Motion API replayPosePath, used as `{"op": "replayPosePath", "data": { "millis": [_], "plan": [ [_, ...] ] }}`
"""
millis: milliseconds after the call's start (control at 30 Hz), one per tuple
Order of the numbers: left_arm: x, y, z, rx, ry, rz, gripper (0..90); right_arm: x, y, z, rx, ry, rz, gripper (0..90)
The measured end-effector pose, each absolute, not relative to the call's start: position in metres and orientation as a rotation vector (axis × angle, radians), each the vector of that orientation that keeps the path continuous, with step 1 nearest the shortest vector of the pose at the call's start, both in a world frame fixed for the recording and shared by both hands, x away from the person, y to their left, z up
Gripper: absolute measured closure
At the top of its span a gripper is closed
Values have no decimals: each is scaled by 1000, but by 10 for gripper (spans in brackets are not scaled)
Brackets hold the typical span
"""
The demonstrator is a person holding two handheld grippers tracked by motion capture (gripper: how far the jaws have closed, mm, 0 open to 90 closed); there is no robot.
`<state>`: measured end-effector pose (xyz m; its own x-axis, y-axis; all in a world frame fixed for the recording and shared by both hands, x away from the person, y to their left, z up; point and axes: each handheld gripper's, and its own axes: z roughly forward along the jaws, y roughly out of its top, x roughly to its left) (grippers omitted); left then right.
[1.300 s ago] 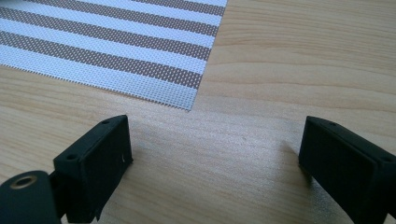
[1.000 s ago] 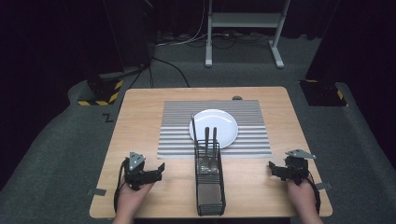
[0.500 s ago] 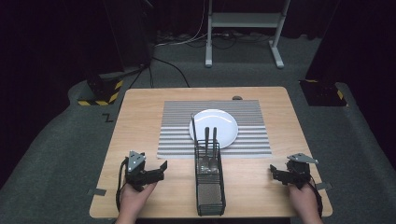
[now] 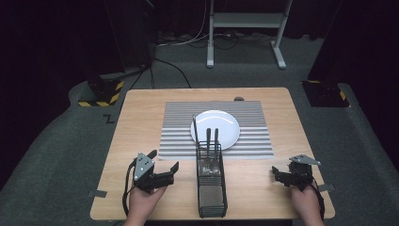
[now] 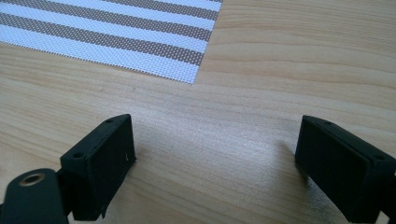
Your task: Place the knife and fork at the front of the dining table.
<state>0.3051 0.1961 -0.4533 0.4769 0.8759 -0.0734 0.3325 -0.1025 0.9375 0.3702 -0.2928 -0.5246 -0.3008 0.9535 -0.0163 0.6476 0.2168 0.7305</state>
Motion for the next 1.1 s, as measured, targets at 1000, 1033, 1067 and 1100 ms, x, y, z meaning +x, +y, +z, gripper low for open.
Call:
{"op": "replayPosePath", "data": {
  "millis": [1000,1033,1067,1100],
  "plan": [
    [341,149,-426,1509,996,645,152,370,-291,-525,1463,2046,875,110],
    [343,147,-425,1517,994,650,152,370,-291,-525,1462,2046,875,109],
    [343,147,-425,1517,994,650,153,370,-291,-525,1462,2046,875,109],
    [345,145,-425,1524,996,659,153,370,-292,-525,1461,2047,875,110]
  ]
}}
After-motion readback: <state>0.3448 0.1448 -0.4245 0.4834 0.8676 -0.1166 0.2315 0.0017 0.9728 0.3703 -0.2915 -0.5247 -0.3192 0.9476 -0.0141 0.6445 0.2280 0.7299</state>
